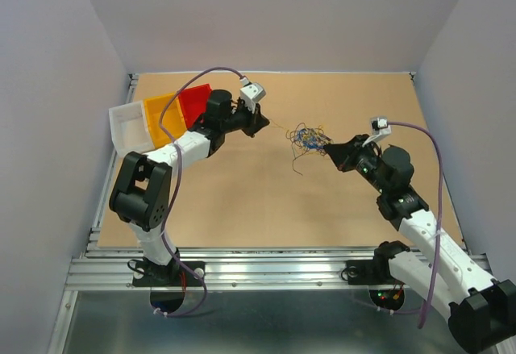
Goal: Untangle the cables
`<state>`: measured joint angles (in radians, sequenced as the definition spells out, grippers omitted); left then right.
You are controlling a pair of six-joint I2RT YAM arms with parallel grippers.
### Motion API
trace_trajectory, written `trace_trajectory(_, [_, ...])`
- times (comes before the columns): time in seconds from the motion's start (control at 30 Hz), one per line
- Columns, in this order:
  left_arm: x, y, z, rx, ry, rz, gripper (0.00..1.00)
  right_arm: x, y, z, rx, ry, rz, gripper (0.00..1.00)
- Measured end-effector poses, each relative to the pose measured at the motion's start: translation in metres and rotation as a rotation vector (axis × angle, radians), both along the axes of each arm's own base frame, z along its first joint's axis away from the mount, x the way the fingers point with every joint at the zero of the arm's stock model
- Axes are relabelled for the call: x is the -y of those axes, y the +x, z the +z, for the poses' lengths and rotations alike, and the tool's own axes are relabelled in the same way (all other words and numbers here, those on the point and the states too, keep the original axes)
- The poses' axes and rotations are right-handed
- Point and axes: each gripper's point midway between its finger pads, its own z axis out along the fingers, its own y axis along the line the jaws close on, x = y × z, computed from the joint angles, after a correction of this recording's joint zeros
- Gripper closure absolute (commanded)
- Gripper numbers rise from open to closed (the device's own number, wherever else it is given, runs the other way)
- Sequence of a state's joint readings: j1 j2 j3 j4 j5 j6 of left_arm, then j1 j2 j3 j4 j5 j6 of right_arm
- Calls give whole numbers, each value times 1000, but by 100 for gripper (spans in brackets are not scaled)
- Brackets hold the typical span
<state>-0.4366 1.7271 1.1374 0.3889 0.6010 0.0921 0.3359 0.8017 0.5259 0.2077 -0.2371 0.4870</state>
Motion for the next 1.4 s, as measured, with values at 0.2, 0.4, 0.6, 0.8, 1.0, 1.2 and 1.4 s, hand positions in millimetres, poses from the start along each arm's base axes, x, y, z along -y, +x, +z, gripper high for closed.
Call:
trace_trajectory(0.2, [-15,8,3,16,16,157,100,12,7,-5,-24,5,-94,93])
trace_trajectory(0.4, [-63,29,32,85,17,484,100,27,18,-12,-60,19,-206,91])
trace_trajectory(0.6, [-94,23,70,167,-41,628,100,55,23,-15,-90,40,-390,87])
trace_trajectory(0.8, [-86,15,77,214,-47,511,32,68,18,-6,-61,55,-442,88])
trace_trajectory(1.0, [-35,-29,56,229,-21,204,23,1,4,-19,-74,17,-37,87])
trace_trajectory(1.2, [14,-76,54,283,-16,-58,22,-34,-21,-2,0,61,224,88])
trace_trajectory(1.4, [32,-97,53,311,-14,-171,22,-47,-26,10,45,99,317,88])
